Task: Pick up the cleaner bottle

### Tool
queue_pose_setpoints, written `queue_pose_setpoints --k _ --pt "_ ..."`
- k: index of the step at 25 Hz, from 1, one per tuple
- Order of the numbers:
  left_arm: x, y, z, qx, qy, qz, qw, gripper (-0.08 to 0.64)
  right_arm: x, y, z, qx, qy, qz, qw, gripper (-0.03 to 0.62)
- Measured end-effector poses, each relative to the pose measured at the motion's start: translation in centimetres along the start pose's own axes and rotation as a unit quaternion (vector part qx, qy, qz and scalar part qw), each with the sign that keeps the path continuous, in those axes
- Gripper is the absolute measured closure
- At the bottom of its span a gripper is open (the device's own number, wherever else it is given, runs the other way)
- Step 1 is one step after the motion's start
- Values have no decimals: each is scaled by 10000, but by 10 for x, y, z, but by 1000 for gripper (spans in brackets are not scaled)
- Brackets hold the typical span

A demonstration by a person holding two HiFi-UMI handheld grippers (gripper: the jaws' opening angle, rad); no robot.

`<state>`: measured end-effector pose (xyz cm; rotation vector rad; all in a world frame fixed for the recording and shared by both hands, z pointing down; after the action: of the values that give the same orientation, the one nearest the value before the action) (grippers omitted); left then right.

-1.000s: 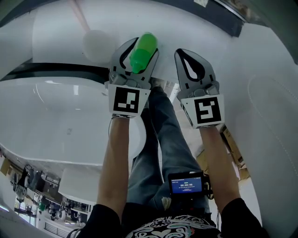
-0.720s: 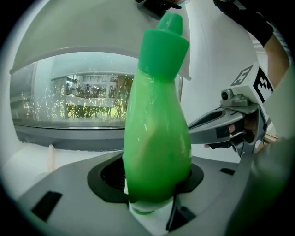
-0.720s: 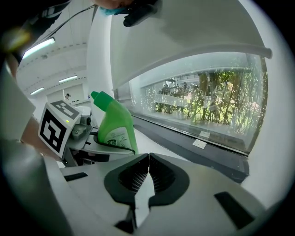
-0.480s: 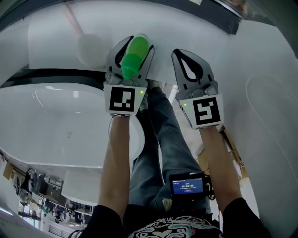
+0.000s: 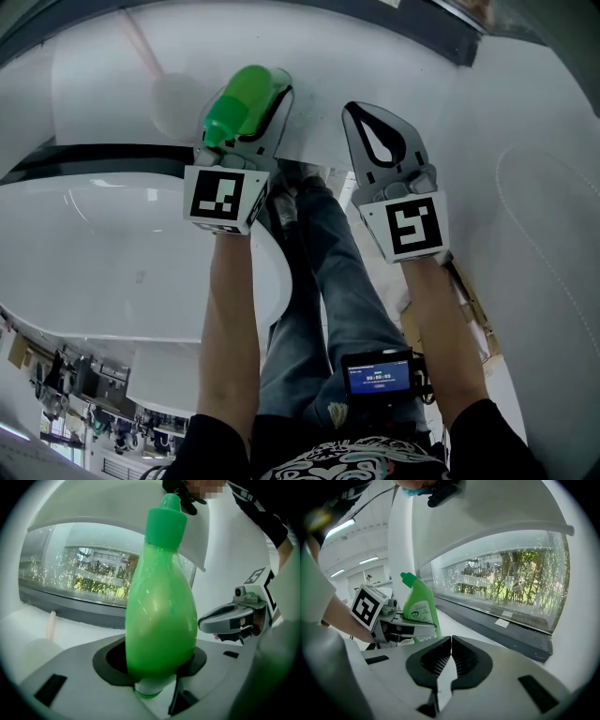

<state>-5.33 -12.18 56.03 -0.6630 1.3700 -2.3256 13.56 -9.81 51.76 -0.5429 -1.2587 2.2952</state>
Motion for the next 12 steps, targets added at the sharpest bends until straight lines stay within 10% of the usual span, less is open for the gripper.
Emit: queue_pose_setpoints --k 12 --pt "38 -4 -8 -199 -92 -1356 9905 357 7 5 11 167 148 -1 9998 565"
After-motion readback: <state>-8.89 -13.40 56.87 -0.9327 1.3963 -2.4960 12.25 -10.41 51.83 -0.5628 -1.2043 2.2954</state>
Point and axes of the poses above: the fingertips, and each gripper's own axes: z forward along the fingers, x to its left, y out of its top, the point moved 10 cm from there along -z, backward along the fingers, and after that the axes turned 1 degree about z, right-handed, at the moved point
